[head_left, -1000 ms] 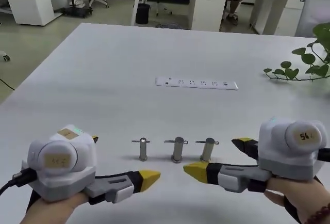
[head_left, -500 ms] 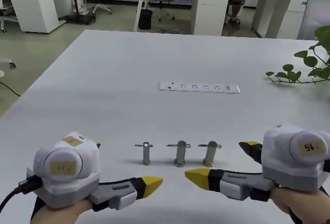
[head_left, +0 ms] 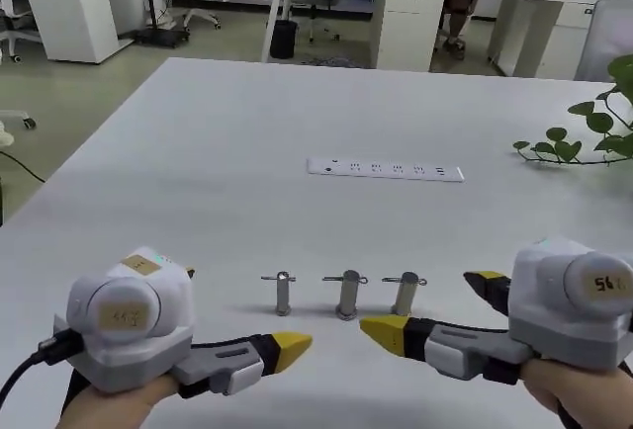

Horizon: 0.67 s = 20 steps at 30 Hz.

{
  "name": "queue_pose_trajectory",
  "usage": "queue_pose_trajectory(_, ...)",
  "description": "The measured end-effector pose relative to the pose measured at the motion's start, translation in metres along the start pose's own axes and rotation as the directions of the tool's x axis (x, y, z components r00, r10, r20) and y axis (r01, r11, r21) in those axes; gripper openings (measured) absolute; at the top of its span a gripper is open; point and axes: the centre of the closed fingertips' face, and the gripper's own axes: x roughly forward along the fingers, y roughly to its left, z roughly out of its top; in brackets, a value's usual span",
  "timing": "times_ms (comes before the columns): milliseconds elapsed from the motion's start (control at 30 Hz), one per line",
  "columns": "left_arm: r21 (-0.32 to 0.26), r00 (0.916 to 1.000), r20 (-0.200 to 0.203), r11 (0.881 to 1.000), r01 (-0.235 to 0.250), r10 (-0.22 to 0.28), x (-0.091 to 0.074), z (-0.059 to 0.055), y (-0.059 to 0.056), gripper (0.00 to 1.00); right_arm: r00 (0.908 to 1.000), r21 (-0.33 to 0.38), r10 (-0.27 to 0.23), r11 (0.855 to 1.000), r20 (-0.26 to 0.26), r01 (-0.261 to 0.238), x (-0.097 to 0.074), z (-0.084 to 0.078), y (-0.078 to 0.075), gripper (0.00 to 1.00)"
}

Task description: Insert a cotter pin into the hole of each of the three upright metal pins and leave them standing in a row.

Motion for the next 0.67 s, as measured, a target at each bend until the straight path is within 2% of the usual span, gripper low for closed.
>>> queue_pose_trajectory(133,-0.003,1.0000,0.005,1.000,-0.001,0.001,0.0002,0.0007,0.0011,0.97,0.9998,-0.006,-0.011,1.000,0.015,0.011,-0.0005,-0.0011,0.0011,0.92)
queue_pose_trajectory(333,-0.001,0.9999,0.013,1.000,0.001,-0.001,0.0001,0.0028,0.0007,0.96,1.0000,0.005,-0.009,1.000,0.001,0.009,-0.0005,-0.0080,0.0045,0.90)
queue_pose_trajectory(567,0.004,0.9999,0.012,1.000,0.004,-0.004,0.0010,0.0037,-0.0002,0.96,0.9999,0.007,-0.014,1.000,0.010,0.014,0.0003,-0.0054,0.0037,0.88)
queue_pose_trajectory(667,0.001,0.9999,0.016,1.000,0.000,0.000,0.0007,0.0044,0.0013,0.95,0.9999,-0.017,-0.013,1.000,0.006,0.013,0.0008,-0.0060,0.0058,0.86)
